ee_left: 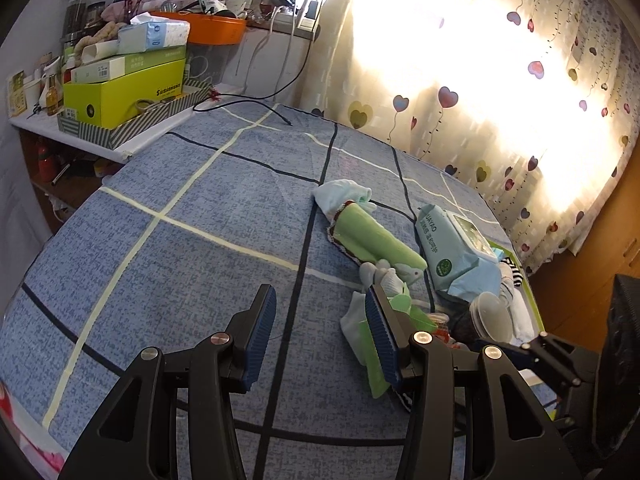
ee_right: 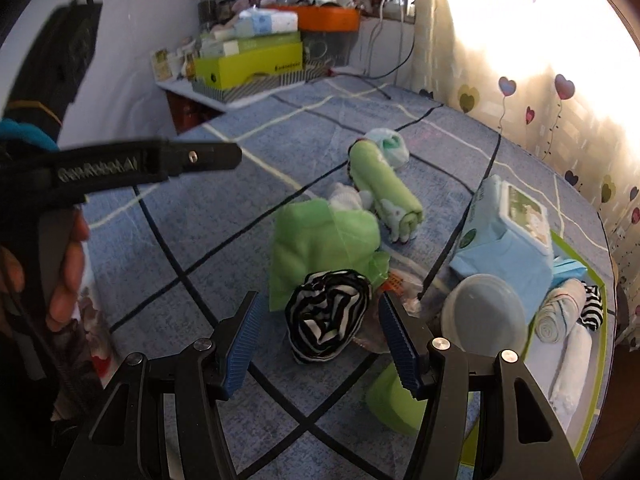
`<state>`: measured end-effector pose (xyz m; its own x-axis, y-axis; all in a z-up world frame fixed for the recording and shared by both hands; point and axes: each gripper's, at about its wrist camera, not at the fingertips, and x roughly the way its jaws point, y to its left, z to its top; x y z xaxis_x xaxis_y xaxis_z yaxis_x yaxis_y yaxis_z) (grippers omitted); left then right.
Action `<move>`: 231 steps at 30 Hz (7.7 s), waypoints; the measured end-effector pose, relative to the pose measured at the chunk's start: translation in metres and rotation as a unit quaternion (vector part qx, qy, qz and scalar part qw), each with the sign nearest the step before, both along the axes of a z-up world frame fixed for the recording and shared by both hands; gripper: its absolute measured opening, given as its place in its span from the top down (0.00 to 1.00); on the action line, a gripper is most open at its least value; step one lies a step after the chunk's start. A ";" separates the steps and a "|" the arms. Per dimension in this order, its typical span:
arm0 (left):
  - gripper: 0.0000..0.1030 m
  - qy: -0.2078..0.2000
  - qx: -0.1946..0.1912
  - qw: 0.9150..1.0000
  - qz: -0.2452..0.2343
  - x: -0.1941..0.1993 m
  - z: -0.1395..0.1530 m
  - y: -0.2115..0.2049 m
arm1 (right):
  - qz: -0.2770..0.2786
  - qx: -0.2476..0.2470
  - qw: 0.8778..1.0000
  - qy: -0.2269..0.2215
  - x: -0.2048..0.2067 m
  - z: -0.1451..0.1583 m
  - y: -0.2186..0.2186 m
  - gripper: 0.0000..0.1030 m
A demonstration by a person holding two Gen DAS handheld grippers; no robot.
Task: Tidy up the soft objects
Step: 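Grasp the black-and-white striped sock with the right gripper while the left moves to the green cloth, then close the left gripper on the light green cloth while the right lifts the striped sock, then carry the striped sock and green cloth over the green-rimmed tray, then lower the striped sock and green cloth into the tray and open both grippers, then withdraw both grippers from the tray back toward the pile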
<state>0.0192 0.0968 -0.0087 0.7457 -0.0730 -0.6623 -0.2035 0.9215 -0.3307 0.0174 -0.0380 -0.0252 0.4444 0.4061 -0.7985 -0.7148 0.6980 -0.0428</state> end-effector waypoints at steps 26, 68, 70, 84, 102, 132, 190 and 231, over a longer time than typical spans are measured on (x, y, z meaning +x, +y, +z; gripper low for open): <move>0.54 0.014 -0.021 0.998 -0.052 0.011 -0.022 -0.011 | -0.006 -0.043 0.998 -0.042 -0.001 0.005 0.005 0.87; 0.96 -0.055 0.037 0.992 -0.104 0.012 0.021 -0.063 | -0.067 0.038 0.993 -0.084 0.010 0.049 -0.063 0.87; 0.96 -0.060 0.040 0.992 -0.105 0.011 0.027 -0.066 | -0.070 0.044 0.993 -0.088 0.009 0.052 -0.067 0.87; 0.96 -0.095 0.045 0.987 -0.122 0.015 0.063 -0.092 | -0.104 0.076 0.986 -0.107 0.005 0.072 -0.103 0.87; 0.96 -0.112 0.044 0.978 -0.170 0.036 0.082 -0.140 | -0.154 0.084 0.978 -0.113 0.012 0.076 -0.148 0.87; 0.96 -0.100 0.042 0.954 -0.278 0.065 0.084 -0.241 | -0.231 0.089 0.964 -0.101 0.020 0.064 -0.227 0.87; 0.74 -0.016 0.025 0.959 -0.281 0.100 0.035 -0.245 | -0.275 0.080 0.958 -0.027 0.034 0.012 -0.270 0.68; 0.74 -0.039 0.049 0.979 -0.192 0.035 0.036 -0.161 | -0.210 0.107 0.970 -0.054 -0.004 0.044 -0.205 0.48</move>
